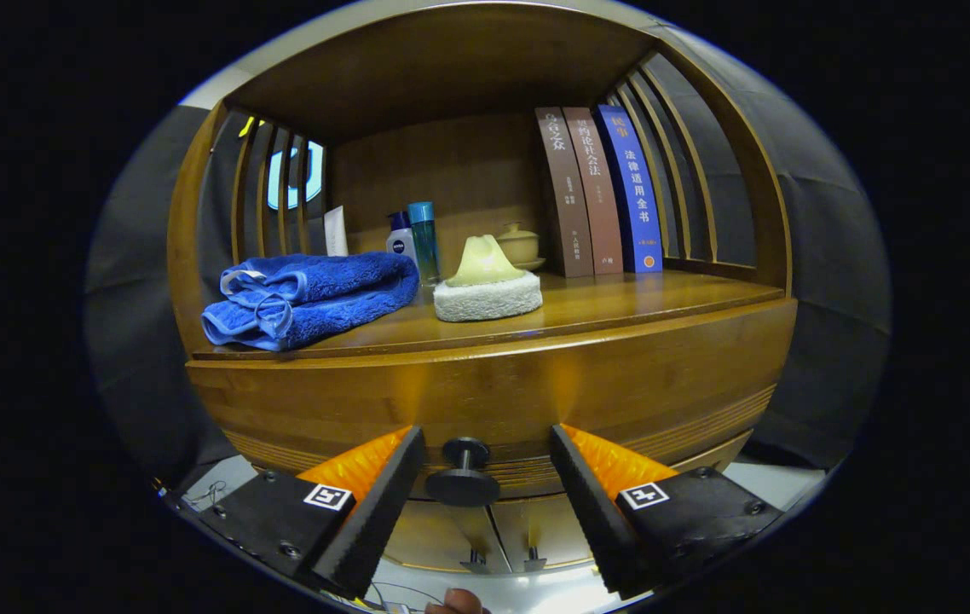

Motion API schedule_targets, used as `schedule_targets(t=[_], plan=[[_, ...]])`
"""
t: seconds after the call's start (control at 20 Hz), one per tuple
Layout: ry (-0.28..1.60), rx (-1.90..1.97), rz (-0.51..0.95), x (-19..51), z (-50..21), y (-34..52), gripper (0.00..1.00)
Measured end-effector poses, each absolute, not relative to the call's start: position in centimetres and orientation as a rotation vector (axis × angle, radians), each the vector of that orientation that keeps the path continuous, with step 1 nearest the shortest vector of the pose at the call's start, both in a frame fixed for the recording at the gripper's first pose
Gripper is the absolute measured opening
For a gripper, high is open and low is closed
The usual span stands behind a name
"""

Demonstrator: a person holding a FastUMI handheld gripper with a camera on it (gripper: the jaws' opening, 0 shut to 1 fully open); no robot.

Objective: Pull open the drawer, take out the items inside it, and place them on the countertop above the cabinet.

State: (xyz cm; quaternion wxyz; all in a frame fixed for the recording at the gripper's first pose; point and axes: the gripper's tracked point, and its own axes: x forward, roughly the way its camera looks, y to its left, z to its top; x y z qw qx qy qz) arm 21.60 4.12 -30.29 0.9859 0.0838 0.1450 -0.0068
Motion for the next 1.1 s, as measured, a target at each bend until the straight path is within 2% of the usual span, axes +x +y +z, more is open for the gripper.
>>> schedule_targets(t=[0.4,0.85,1.1], plan=[[0.213,0.133,-0.039,17.4,-25.2,2.2,0.99],[0.040,0.045,-0.039,11.0,-10.8,1.0,0.99],[-0.015,0.019,-0.061,6.6,-5.5,0.8,0.99]])
